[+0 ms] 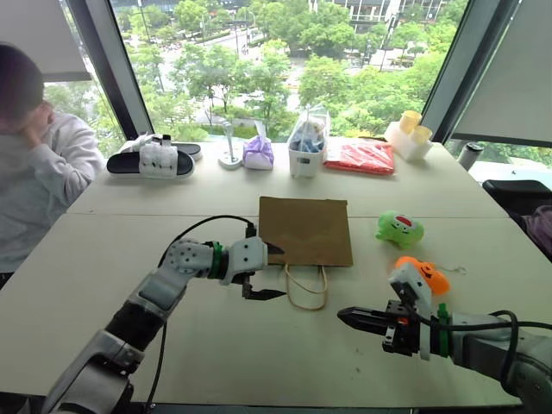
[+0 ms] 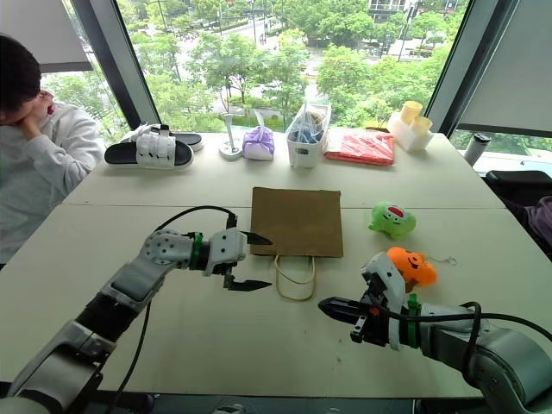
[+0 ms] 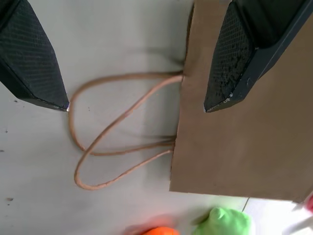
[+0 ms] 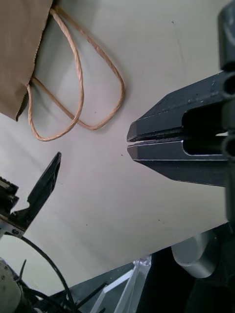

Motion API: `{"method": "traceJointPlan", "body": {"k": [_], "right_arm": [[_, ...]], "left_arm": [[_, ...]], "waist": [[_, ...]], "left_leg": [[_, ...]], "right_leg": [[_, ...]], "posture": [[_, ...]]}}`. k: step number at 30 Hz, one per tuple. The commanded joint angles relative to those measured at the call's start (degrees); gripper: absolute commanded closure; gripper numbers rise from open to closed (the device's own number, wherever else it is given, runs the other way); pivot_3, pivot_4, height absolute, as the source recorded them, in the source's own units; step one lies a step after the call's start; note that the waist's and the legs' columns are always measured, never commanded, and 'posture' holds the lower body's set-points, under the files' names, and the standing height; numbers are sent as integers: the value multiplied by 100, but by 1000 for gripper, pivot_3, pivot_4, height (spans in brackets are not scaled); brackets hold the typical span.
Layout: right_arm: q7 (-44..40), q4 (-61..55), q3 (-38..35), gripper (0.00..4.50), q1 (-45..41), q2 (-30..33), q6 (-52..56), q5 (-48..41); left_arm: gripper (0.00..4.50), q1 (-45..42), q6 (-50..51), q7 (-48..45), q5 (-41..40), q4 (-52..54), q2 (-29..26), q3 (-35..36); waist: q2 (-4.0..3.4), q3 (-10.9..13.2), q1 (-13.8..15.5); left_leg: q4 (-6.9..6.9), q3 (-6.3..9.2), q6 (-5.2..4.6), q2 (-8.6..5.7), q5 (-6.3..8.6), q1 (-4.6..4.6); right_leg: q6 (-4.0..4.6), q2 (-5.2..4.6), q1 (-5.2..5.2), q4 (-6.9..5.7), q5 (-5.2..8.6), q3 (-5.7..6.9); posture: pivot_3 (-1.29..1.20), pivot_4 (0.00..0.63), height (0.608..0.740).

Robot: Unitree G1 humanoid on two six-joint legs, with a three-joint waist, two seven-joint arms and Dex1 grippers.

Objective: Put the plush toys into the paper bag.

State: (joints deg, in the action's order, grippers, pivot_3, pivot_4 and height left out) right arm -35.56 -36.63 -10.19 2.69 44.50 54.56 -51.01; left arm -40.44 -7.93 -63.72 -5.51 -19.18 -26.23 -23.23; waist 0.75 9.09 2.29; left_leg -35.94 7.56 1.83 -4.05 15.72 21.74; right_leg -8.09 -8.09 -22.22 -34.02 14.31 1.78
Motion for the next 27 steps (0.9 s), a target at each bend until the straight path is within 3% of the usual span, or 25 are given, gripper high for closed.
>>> {"method": "traceJointPlan", "body": {"k": [1,4,11,13,17,23,27], "right_arm": [[262,-361,-215,4468,95,-124,-28,-172],[429,-471,-245,4500,185,-190,-40,-226],[623,-548,-165,4500,254,-274,-91,-246],[641,-517,-86,4500,205,-313,-129,-201],[809,-311,227,4500,-206,-604,-430,168],[1220,488,1056,4500,-1217,-1267,-1145,1398],[1337,1111,1302,4500,-1671,-1564,-1600,2027]], "left_arm": [[0,-308,-671,-133,148,-713,403,-30],[836,-470,-996,-209,233,-1217,677,10],[4368,-675,-1075,-370,81,-1582,961,273],[4481,-687,-798,-383,-56,-1429,1019,399],[4481,-898,764,-65,-727,-856,1296,966],[4481,-1084,2904,120,-1760,372,1316,1537],[4481,-1033,3342,211,-1896,707,1257,1590]], "waist": [[0,0,-11],[2,1,-21],[2,1,-12],[2,1,-21],[4,2,-21],[2,1,-170],[2,2,-207]], "left_leg": [[-2,-1,0,0,0,1],[-9,1,-1,3,0,-1],[-14,9,-2,4,-1,-4],[-15,8,-2,4,-1,-5],[-16,13,-2,5,-2,-11],[-13,27,5,6,-6,-30],[-8,40,22,6,-15,-30]], "right_leg": [[-3,0,0,0,-2,-1],[-7,6,2,-4,-3,-1],[-10,13,5,-13,-5,0],[-11,13,6,-12,-5,-1],[-11,17,9,-21,-5,-1],[-16,24,29,-27,-3,-1],[-16,30,27,-29,-3,-2]], "posture": [[0,150,740],[0,150,740],[0,150,740],[0,150,740],[0,150,740],[0,150,740],[0,150,740]]}}
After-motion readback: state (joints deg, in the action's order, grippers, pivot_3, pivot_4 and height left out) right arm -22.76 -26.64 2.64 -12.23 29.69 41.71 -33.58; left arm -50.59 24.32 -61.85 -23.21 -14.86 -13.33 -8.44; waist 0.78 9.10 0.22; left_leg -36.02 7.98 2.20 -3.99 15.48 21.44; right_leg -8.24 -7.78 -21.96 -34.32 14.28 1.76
